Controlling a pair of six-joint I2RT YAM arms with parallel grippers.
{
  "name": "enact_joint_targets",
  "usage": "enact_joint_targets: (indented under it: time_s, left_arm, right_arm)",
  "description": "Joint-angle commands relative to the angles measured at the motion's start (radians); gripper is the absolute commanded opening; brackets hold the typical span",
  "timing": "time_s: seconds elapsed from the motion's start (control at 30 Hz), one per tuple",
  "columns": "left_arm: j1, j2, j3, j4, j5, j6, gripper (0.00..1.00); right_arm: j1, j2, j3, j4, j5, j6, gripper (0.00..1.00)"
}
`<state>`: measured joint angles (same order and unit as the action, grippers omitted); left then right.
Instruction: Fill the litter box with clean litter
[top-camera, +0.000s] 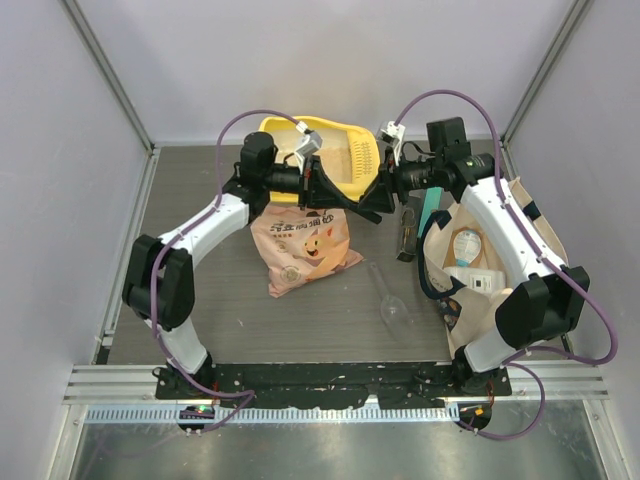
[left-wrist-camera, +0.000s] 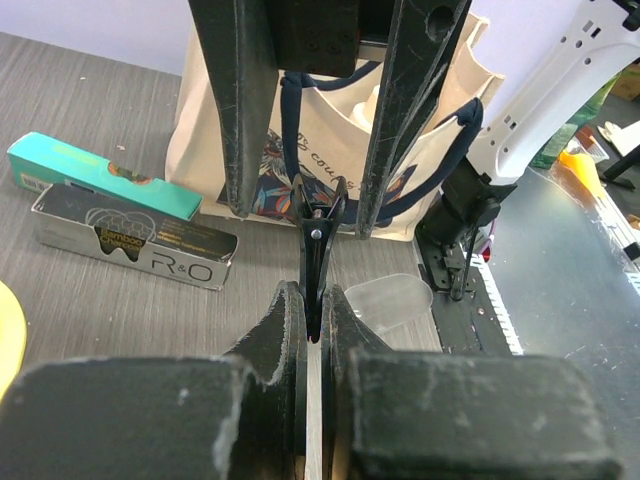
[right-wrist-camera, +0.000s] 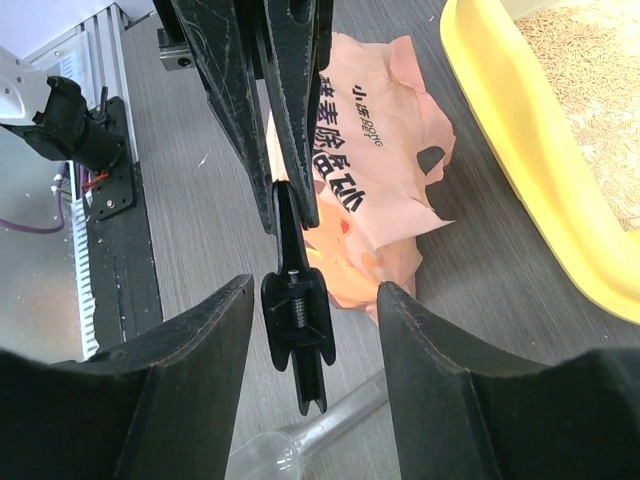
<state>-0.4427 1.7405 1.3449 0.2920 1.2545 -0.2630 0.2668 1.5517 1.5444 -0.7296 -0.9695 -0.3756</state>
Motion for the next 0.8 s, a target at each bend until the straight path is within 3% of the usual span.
enact_joint_targets:
  time_s: [0.0,0.2,0.3,0.37,0.4,0.5,0.77]
  left_arm:
    - [-0.001,0.007,0.037,0.058,0.026,-0.028,0.0]
    - [-0.001,0.013,0.046,0.059,0.019,-0.038,0.01]
    - [-0.001,0.017,0.049,0.059,0.013,-0.042,0.17]
    - [-0.001,0.017,0.048,0.059,0.01,-0.045,0.21]
    - [0.001,0.016,0.048,0.059,0.008,-0.045,0.3]
    - [0.001,0.019,0.048,0.058,0.003,-0.048,0.42]
    - [-0.005,0.05,0.063,0.056,0.04,-0.061,0.32]
  right_arm:
    - [0.006,-0.005,0.031,0.035,-0.04,0.014,0.55]
    - [0.006,0.019,0.045,-0.004,-0.064,0.003,0.33]
    - [0.005,0.018,0.042,-0.005,-0.063,-0.005,0.21]
    - [0.006,0.022,0.043,-0.008,-0.064,-0.008,0.08]
    - [0.005,0.021,0.045,-0.008,-0.066,-0.008,0.06]
    - [0.006,0.024,0.046,-0.002,-0.075,-0.002,0.02]
    - [0.006,0.027,0.048,0.027,-0.08,0.033,0.02]
